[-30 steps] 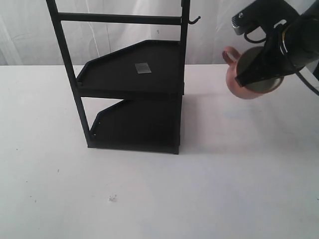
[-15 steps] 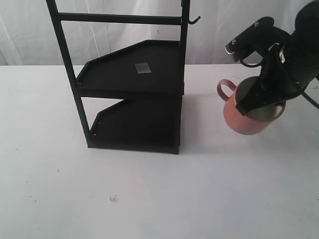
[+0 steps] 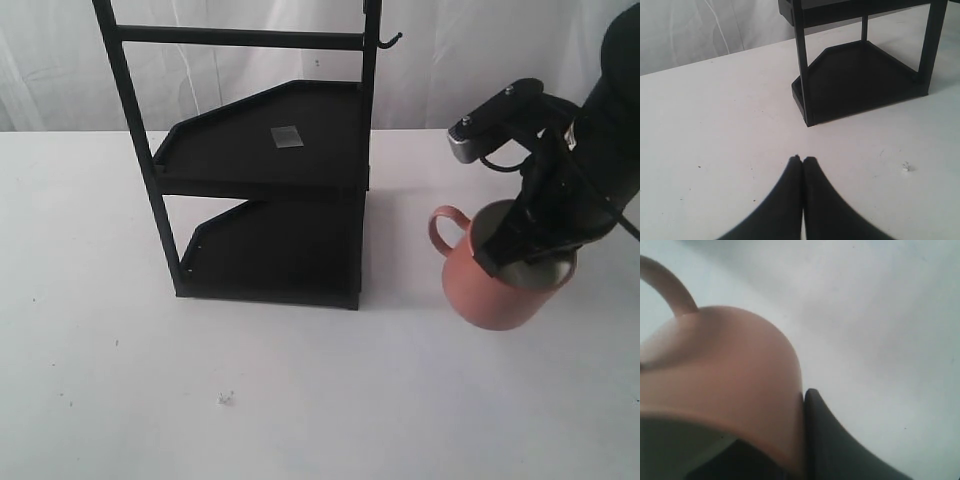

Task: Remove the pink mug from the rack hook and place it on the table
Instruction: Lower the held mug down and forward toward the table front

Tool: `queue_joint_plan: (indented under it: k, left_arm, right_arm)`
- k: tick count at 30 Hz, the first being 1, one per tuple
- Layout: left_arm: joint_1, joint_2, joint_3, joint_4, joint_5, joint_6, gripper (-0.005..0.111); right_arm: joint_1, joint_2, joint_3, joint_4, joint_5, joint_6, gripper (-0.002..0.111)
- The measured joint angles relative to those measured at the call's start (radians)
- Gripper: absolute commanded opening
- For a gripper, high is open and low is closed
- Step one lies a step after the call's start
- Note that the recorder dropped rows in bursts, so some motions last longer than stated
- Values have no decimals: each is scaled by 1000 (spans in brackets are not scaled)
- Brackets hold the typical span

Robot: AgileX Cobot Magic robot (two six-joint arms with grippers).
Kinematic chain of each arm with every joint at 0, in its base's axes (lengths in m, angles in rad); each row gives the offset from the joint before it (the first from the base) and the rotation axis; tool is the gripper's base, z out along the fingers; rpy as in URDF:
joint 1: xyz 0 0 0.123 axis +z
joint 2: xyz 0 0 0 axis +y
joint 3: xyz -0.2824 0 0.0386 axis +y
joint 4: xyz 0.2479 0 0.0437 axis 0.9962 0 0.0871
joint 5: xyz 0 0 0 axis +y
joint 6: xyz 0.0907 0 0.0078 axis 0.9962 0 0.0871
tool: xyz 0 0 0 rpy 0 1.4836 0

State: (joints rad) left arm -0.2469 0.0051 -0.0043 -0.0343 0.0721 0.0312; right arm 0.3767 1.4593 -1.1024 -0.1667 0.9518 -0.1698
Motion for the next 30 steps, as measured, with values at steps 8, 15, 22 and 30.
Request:
queue_joint_plan:
  k: [8, 15, 22, 30]
  left_arm:
    - [0, 0, 0, 0, 0, 0, 0]
    - [0, 0, 0, 0, 0, 0, 0]
    - [0, 0, 0, 0, 0, 0, 0]
    - [0, 0, 0, 0, 0, 0, 0]
  right_arm:
    - [2, -70, 86, 36, 0, -19, 0]
    - [97, -77, 97, 57, -2, -29, 0]
    - [229, -23, 79, 60, -27, -18, 0]
    - [320, 73, -48, 63, 59, -14, 0]
